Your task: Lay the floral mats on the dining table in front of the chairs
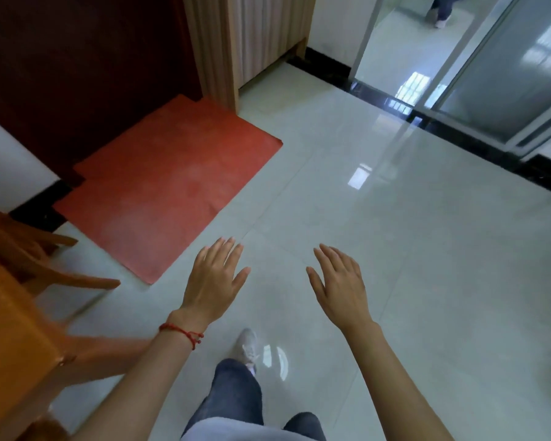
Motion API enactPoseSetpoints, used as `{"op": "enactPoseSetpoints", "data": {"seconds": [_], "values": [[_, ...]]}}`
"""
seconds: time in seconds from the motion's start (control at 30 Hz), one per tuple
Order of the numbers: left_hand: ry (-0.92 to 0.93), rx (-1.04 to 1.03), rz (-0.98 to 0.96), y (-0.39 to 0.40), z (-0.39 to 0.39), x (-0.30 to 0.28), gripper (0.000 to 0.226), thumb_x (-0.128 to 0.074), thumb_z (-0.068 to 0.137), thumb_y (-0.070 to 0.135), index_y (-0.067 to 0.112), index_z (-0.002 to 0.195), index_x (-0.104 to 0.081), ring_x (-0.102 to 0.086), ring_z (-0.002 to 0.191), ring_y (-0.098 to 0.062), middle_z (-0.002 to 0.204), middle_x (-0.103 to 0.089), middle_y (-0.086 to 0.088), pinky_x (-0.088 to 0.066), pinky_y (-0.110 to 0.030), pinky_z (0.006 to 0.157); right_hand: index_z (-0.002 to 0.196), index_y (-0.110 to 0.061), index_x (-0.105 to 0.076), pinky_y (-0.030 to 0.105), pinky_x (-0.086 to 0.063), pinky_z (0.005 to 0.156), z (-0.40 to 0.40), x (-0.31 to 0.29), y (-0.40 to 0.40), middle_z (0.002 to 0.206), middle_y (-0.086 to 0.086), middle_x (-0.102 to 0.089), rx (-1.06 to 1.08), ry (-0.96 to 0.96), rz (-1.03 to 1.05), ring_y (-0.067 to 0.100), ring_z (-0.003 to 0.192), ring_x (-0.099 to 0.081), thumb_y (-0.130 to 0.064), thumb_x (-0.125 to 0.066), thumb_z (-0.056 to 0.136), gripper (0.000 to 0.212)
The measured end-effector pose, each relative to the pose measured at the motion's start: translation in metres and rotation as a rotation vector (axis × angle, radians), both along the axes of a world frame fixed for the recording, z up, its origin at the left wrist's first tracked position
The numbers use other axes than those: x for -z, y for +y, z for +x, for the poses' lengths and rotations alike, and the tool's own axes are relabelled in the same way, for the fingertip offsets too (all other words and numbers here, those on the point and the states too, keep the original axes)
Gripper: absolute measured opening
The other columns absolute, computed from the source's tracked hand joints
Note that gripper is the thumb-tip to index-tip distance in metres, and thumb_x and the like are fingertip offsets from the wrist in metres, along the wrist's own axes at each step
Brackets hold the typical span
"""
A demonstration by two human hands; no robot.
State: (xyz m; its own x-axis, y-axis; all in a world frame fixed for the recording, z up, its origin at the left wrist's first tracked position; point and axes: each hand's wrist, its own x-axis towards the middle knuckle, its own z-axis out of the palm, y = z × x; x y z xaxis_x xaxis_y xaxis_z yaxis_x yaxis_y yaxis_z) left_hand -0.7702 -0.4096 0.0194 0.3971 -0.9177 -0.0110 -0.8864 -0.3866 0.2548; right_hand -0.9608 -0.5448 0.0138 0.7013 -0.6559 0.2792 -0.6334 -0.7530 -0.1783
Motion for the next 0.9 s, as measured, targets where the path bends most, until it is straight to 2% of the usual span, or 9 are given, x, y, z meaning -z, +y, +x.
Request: {"op": "enactPoseSetpoints", "data": {"seconds": [0.1,0.4,0.73,0.83,0.9], "values": [[-0.020,-0.041,0.006,-0.028,0.042,-0.002,0.069,-0.010,0.098,0.046,0.003,0.115,-0.061,-0.058,0.111,-0.034,0.119,-0.063,-0.016,-0.045,-0.050,0.091,0.112,-0.006,-0.063,0.031,-0.033,0.094,0.046,-0.002,-0.037,0.115,0.010,-0.065,-0.028,-0.028,-0.030,0.021,0.110,-0.049,-0.040,-0.028,0.098,0.051],[-0.021,-0.244,0.027,-0.088,0.137,-0.010,0.070,-0.010,0.097,0.047,0.002,0.122,-0.056,-0.055,0.117,-0.034,0.125,-0.059,-0.016,-0.043,-0.051,0.094,0.113,-0.007,-0.064,0.032,-0.036,0.095,0.161,-0.013,-0.131,0.117,0.008,-0.065,-0.181,-0.034,-0.010,0.024,0.108,-0.058,-0.037,-0.038,0.093,0.045],[-0.034,-0.566,0.012,-0.136,0.197,-0.026,0.067,-0.013,0.097,0.047,0.002,0.122,-0.056,-0.054,0.116,-0.033,0.124,-0.059,-0.017,-0.046,-0.045,0.092,0.113,-0.003,-0.063,0.033,-0.034,0.096,0.292,-0.027,-0.217,0.117,0.012,-0.064,-0.544,-0.079,0.045,0.029,0.107,-0.059,-0.037,-0.035,0.096,0.047],[-0.052,-0.651,0.019,-0.135,0.210,-0.030,0.066,-0.015,0.097,0.047,0.002,0.123,-0.055,-0.054,0.117,-0.034,0.125,-0.058,-0.016,-0.043,-0.045,0.095,0.114,-0.003,-0.061,0.034,-0.033,0.096,0.329,-0.027,-0.225,0.118,0.014,-0.063,-0.647,-0.088,0.064,0.029,0.108,-0.057,-0.038,-0.030,0.098,0.050],[-0.055,-0.704,0.029,-0.131,0.220,-0.031,0.065,-0.016,0.097,0.047,0.002,0.123,-0.055,-0.053,0.118,-0.034,0.126,-0.058,-0.016,-0.034,-0.042,0.100,0.112,-0.002,-0.061,0.034,-0.034,0.095,0.352,-0.028,-0.223,0.116,0.014,-0.064,-0.709,-0.119,0.060,0.026,0.109,-0.052,-0.036,-0.031,0.097,0.048]]}}
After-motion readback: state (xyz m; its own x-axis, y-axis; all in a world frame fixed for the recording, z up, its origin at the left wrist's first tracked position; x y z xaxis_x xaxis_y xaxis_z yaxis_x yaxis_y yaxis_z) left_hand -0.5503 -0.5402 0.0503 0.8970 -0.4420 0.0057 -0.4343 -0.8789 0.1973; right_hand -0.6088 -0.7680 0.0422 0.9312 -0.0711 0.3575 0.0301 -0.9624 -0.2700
